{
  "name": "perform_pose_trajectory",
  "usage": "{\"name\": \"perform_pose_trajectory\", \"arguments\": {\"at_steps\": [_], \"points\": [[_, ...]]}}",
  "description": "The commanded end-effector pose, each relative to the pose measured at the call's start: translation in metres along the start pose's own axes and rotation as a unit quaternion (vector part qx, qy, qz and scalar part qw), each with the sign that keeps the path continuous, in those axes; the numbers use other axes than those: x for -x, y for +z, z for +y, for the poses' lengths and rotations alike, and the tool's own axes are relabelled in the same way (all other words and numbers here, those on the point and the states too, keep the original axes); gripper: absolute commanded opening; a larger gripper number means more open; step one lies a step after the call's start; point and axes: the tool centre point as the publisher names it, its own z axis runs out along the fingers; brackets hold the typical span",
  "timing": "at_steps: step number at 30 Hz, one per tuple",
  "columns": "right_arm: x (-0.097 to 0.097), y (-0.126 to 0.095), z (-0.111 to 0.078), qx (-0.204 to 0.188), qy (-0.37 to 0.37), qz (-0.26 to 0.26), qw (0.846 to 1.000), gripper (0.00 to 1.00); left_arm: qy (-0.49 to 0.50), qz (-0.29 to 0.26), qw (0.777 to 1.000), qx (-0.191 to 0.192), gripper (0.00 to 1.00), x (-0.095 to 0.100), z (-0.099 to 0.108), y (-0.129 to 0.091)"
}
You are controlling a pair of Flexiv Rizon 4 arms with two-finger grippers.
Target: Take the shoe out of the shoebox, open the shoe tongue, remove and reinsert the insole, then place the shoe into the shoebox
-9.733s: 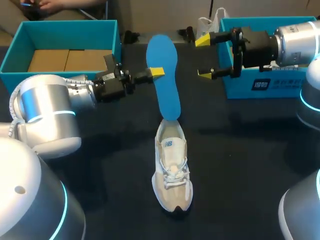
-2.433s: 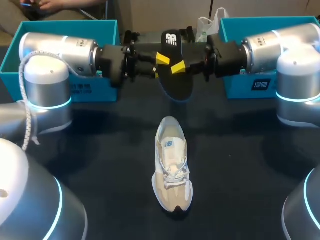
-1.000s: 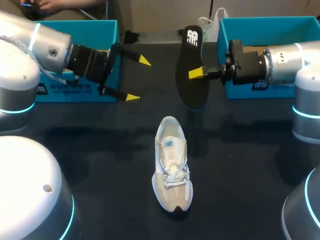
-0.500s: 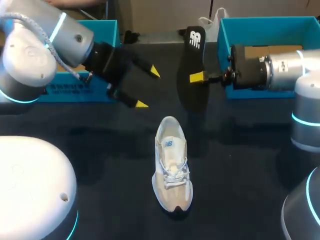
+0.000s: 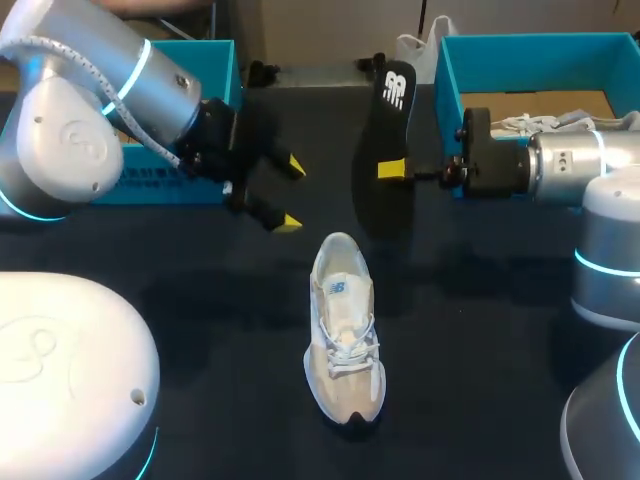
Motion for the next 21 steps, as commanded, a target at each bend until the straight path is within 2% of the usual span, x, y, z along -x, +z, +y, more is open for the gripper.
{"name": "perform_pose_trajectory", "arguments": {"at_steps": [1,5,12,21], "points": [[0.007,0.010,-0.005,0.001,-0.023,-0.008,1.000,0.00,-0.038,0.020,0.998,0.038,1.00,0.000,0.010,0.020],[0.017,0.013,-0.016,0.002,-0.047,0.002,0.999,0.00,-0.051,0.028,0.996,0.064,1.00,-0.007,0.026,0.033],[0.018,0.015,-0.033,0.009,-0.072,0.011,0.997,0.00,-0.050,0.050,0.992,0.103,1.00,-0.025,0.050,0.043],[0.018,0.015,-0.033,0.009,-0.072,0.011,0.997,0.00,-0.050,0.050,0.992,0.103,1.00,-0.025,0.050,0.043]]}}
